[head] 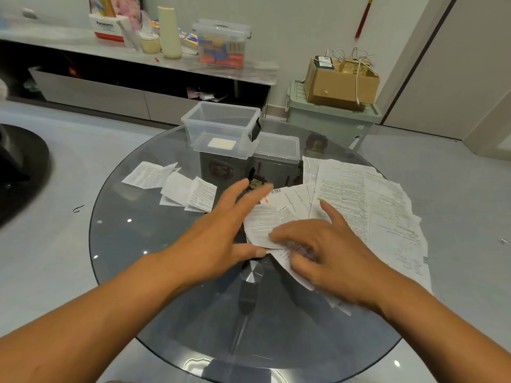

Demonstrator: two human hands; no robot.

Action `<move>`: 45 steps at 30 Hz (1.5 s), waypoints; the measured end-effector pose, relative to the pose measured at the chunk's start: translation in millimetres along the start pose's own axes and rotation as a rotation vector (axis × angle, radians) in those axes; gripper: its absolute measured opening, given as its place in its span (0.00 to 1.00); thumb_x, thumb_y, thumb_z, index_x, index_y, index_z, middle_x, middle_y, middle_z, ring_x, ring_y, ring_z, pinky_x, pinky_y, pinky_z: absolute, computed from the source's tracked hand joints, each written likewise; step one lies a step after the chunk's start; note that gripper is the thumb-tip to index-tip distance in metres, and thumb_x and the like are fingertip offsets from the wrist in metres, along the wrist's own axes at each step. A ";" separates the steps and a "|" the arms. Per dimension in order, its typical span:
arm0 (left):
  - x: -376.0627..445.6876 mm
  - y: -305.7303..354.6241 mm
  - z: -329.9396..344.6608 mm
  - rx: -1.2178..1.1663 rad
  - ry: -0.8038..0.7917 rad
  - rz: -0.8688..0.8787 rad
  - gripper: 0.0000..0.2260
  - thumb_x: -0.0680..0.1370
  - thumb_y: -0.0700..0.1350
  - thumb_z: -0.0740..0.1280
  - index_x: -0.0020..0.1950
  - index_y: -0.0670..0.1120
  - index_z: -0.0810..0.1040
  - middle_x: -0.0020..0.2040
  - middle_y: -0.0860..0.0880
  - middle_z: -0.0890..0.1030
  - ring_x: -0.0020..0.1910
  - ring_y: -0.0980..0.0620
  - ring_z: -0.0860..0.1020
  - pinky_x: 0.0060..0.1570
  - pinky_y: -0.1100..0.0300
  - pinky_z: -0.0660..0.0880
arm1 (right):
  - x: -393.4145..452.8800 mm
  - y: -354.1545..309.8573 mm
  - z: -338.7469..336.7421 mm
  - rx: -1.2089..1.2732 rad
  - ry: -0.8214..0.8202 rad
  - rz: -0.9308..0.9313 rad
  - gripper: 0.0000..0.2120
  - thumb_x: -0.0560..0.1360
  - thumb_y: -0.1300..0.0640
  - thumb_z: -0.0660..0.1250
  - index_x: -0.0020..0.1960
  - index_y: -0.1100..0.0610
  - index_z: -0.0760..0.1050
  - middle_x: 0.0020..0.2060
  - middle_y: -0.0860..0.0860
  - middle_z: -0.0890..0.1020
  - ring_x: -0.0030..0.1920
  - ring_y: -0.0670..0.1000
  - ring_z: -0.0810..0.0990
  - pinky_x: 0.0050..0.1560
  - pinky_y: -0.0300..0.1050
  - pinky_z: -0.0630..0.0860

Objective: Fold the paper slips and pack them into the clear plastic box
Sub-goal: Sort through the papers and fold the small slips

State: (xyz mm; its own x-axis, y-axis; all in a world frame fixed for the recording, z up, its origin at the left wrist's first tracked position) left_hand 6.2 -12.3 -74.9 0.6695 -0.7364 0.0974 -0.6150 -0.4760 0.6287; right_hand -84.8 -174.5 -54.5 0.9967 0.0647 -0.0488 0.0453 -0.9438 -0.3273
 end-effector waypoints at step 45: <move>-21.2 12.1 -26.2 1.054 -0.008 -0.166 0.15 0.74 0.36 0.59 0.57 0.51 0.72 0.54 0.49 0.77 0.54 0.46 0.78 0.44 0.55 0.60 | -26.2 41.5 -35.4 0.264 -0.419 0.144 0.32 0.71 0.44 0.79 0.66 0.22 0.67 0.68 0.24 0.67 0.72 0.36 0.64 0.78 0.48 0.59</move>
State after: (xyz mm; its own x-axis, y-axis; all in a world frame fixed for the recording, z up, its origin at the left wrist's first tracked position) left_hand -4.5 10.1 -49.1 0.7776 -0.6255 0.0643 -0.5690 -0.7435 -0.3513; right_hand -106.6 -226.9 -33.4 0.8767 0.1155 -0.4669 -0.1627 -0.8424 -0.5138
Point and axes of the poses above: each hand's wrist, its own x-axis towards the middle knuckle, its own z-axis out of the palm, y = z × x, the point moved 5 cm from there along x, towards the middle knuckle
